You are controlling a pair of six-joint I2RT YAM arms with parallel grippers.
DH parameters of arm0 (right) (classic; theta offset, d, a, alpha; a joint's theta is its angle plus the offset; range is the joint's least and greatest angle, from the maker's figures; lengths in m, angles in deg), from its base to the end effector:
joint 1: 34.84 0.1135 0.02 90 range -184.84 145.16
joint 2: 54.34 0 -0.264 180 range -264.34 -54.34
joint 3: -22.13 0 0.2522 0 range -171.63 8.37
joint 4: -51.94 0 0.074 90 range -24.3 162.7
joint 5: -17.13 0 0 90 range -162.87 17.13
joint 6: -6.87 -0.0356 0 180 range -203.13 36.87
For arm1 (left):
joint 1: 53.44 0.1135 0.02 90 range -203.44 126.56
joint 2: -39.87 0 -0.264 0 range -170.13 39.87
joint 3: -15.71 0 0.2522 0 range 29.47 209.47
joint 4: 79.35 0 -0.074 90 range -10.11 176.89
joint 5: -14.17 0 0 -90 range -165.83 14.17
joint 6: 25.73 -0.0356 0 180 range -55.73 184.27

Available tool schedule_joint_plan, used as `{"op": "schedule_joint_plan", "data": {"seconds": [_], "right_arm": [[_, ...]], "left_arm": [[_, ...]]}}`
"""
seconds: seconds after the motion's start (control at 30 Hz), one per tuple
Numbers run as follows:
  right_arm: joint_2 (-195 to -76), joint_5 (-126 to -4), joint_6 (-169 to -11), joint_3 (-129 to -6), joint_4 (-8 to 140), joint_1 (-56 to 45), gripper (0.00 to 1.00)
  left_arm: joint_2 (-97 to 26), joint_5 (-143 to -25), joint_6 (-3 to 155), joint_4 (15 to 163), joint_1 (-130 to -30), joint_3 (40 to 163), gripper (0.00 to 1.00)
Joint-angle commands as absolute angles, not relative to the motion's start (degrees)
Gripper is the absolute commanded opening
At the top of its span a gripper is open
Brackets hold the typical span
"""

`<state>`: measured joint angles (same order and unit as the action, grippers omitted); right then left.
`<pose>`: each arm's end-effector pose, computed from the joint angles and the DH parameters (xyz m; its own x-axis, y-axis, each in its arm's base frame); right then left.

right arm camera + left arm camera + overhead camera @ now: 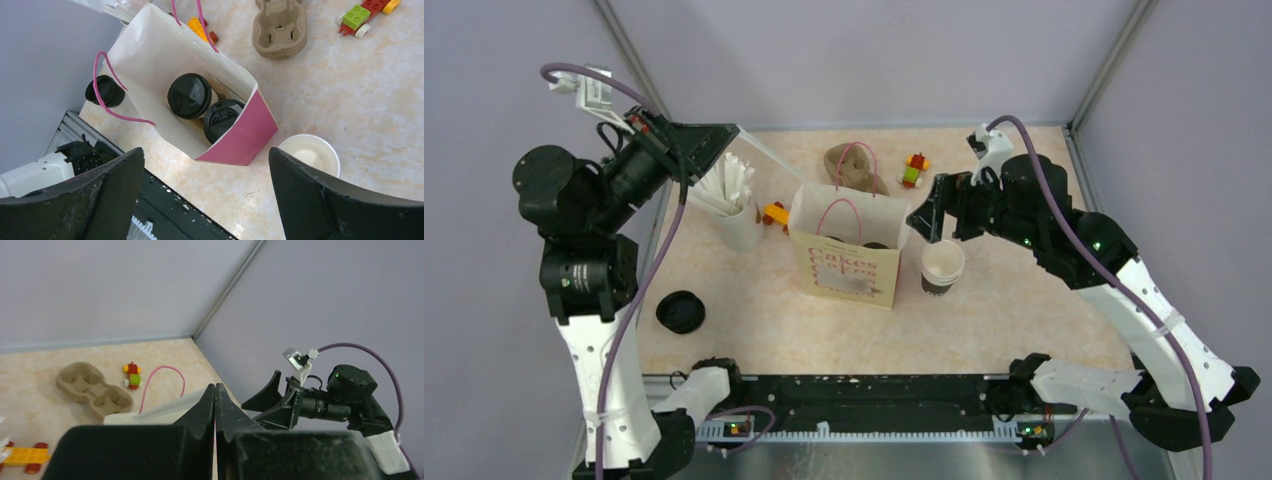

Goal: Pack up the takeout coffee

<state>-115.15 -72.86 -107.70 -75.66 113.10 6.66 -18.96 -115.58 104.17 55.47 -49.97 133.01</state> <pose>0.1443 0.1277 0.4508 -0.5546 0.0645 -0.8296 -0.4752 0.7939 0.3794 0.1151 -0.0158 0.5777 -0.1926 -0.5058 -0.8409 0.5880 0.6266 -0.5115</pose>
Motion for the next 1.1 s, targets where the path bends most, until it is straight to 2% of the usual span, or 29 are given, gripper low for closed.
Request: {"op": "schedule_joint_plan", "data": {"seconds": [0.0,0.13,0.33,0.63,0.83,0.93,1.0,1.03,1.07], "right_arm": [[-114.48,-74.56,-107.9,-76.95,109.37,6.22,0.92],[-114.13,-75.04,-108.31,-76.05,108.32,6.21,0.92],[-112.89,-75.34,-108.96,-74.04,107.29,6.21,0.92],[-111.99,-77.0,-108.04,-73.63,108.11,6.2,0.92],[-111.0,-77.62,-107.46,-73.1,108.57,6.21,0.92],[-110.67,-78.34,-107.18,-73.1,108.85,6.22,0.92],[-110.42,-78.64,-106.99,-73.17,108.72,6.21,0.92],[-110.41,-78.73,-106.94,-73.19,108.78,6.18,0.92],[-110.29,-78.77,-106.84,-73.25,108.77,6.2,0.92]], "left_arm": [[-19.02,-122.26,112.12,68.05,-50.05,125.86,0.0],[-19.44,-123.28,117.16,75.0,-50.1,119.61,0.0],[-21.15,-123.06,117.4,76.78,-52.76,116.88,0.0],[-25.85,-107.19,114.11,79.56,-78.63,111.99,0.0],[-29.96,-104.51,116.07,88.99,-86.07,107.41,0.0],[-30.65,-102.66,115.61,85.96,-86.17,106.33,0.0],[-30.81,-99.51,112.89,77.85,-86.19,107.23,0.0],[-30.69,-97.71,111.45,74.8,-86.14,107.51,0.03],[-30.52,-95.8,110.64,70.76,-86.15,107.69,0.13]]}}
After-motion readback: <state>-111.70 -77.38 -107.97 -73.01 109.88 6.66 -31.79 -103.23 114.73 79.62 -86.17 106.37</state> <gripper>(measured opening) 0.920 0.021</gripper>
